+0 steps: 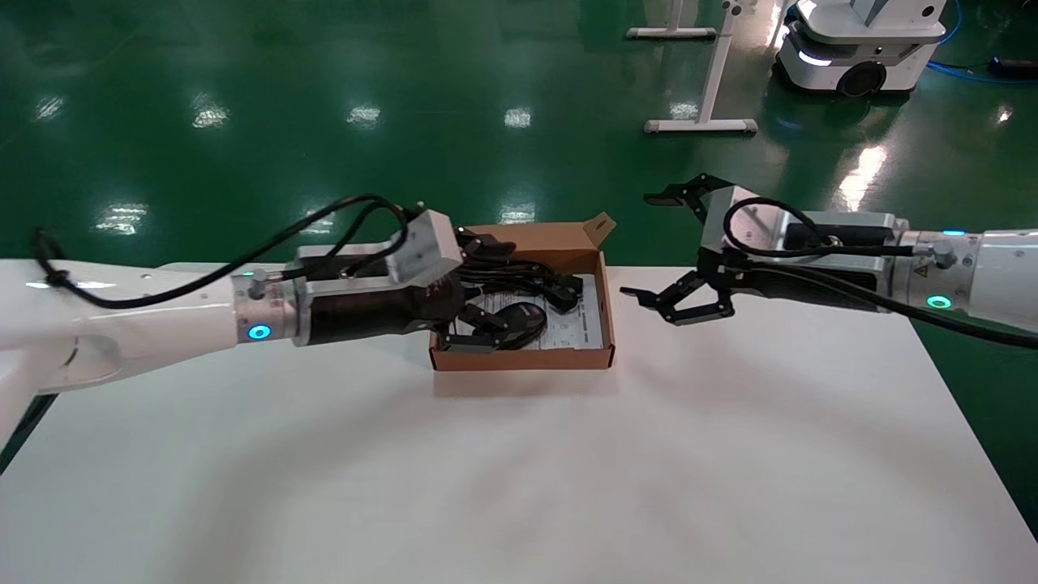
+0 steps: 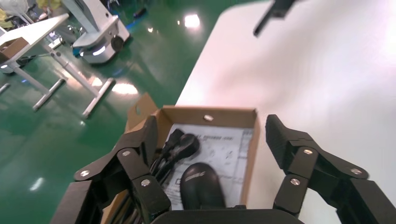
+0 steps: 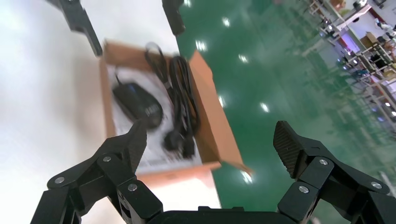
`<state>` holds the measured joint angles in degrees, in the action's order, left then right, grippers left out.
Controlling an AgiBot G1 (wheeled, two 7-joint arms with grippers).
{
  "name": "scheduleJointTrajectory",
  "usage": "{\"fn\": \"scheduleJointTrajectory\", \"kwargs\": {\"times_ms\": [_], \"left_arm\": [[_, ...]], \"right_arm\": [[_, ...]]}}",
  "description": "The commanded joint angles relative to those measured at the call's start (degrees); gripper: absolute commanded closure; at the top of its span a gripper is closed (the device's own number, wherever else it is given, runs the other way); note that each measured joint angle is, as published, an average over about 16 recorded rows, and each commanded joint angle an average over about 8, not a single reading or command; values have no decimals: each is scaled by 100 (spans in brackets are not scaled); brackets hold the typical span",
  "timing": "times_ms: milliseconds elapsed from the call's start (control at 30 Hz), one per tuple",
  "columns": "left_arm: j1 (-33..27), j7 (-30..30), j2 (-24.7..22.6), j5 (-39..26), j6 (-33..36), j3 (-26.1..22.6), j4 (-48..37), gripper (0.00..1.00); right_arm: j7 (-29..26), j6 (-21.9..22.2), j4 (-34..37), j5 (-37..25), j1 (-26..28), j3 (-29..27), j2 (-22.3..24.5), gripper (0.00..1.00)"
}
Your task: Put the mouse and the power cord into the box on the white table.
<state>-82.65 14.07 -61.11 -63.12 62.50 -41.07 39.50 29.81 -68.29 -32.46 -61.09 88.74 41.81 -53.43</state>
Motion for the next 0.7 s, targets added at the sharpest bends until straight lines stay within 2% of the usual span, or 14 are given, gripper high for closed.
{"fn": "scheduleJointTrajectory", "kwargs": {"times_ms": [33,700], "left_arm": [[116,-137,144,117,128,138,188,0],[1263,-1487,1563,1273,1390,1500,2042,0]], "right_arm": [[-219,-94,-222,104,-147,-139,100,0],[-2383,-1023,-2416,1130,-1597,-1516,1082,0]]}}
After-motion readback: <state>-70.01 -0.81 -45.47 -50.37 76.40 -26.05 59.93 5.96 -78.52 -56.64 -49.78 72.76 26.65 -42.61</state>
